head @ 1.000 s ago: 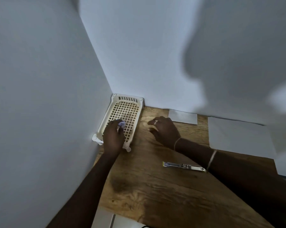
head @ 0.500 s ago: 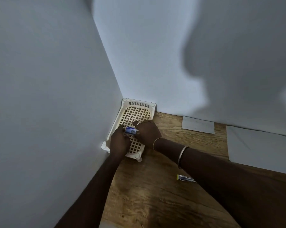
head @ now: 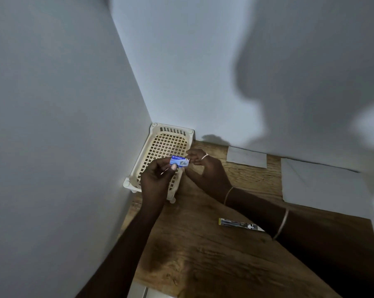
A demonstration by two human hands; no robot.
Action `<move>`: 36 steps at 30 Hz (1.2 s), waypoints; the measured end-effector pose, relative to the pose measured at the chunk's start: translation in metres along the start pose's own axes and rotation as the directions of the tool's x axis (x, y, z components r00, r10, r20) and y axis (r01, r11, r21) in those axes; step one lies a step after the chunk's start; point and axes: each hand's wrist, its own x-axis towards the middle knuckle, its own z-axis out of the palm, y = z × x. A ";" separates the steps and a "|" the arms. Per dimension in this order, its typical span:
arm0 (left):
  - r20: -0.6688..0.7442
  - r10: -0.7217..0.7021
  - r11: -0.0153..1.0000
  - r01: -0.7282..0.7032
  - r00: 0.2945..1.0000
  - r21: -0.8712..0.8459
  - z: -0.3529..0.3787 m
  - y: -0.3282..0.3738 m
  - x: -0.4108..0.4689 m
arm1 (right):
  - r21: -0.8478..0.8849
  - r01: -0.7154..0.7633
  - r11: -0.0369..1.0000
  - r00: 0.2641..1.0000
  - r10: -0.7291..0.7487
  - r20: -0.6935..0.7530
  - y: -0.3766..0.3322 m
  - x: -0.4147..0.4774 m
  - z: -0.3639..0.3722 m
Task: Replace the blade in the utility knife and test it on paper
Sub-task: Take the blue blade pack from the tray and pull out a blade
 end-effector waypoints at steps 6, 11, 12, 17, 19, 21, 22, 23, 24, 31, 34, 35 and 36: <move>0.124 0.112 0.930 -0.060 0.986 -0.363 0.028 0.039 -0.044 | 0.185 0.012 0.983 0.995 0.006 -0.096 -0.039 -0.043 -0.056; 0.155 0.179 0.885 -0.090 0.972 -0.457 0.045 0.067 -0.070 | 0.210 0.042 0.977 0.987 -0.008 -0.158 -0.064 -0.071 -0.093; 0.158 0.172 0.876 -0.078 0.972 -0.477 0.047 0.071 -0.075 | 0.186 0.049 0.981 0.985 -0.016 -0.174 -0.067 -0.076 -0.099; 0.182 0.129 0.860 -0.019 0.975 -0.511 0.057 0.083 -0.095 | 0.107 0.025 0.994 0.977 -0.002 -0.214 -0.076 -0.096 -0.121; 0.199 0.123 0.851 0.000 0.972 -0.526 0.060 0.086 -0.100 | 0.091 0.039 0.995 0.973 -0.017 -0.231 -0.077 -0.103 -0.127; 0.213 0.119 0.843 0.015 0.970 -0.538 0.062 0.089 -0.104 | 0.097 0.049 0.994 0.972 -0.025 -0.232 -0.078 -0.108 -0.132; 0.221 0.119 0.841 0.020 0.968 -0.541 0.063 0.090 -0.106 | 0.096 0.051 0.994 0.973 -0.028 -0.228 -0.078 -0.110 -0.133; 0.228 0.122 0.840 0.022 0.966 -0.543 0.063 0.090 -0.107 | 0.098 0.052 0.994 0.974 -0.029 -0.224 -0.077 -0.113 -0.134; 0.234 0.127 0.840 0.021 0.964 -0.542 0.063 0.090 -0.108 | 0.103 0.047 0.994 0.975 -0.023 -0.222 -0.077 -0.115 -0.134; 0.278 0.130 0.865 0.028 0.952 -0.501 0.059 0.077 -0.115 | -0.003 0.030 1.000 0.986 -0.030 -0.167 -0.079 -0.118 -0.141; 0.271 0.106 0.865 0.046 0.957 -0.500 0.060 0.074 -0.118 | -0.094 0.036 0.995 0.995 -0.045 -0.093 -0.081 -0.117 -0.145; 0.267 0.097 0.865 0.052 0.959 -0.499 0.061 0.074 -0.119 | -0.133 0.038 0.990 0.997 -0.047 -0.066 -0.082 -0.117 -0.146; 0.265 0.089 0.866 0.057 0.960 -0.497 0.061 0.074 -0.121 | -0.168 0.044 0.985 0.998 -0.052 -0.040 -0.083 -0.116 -0.148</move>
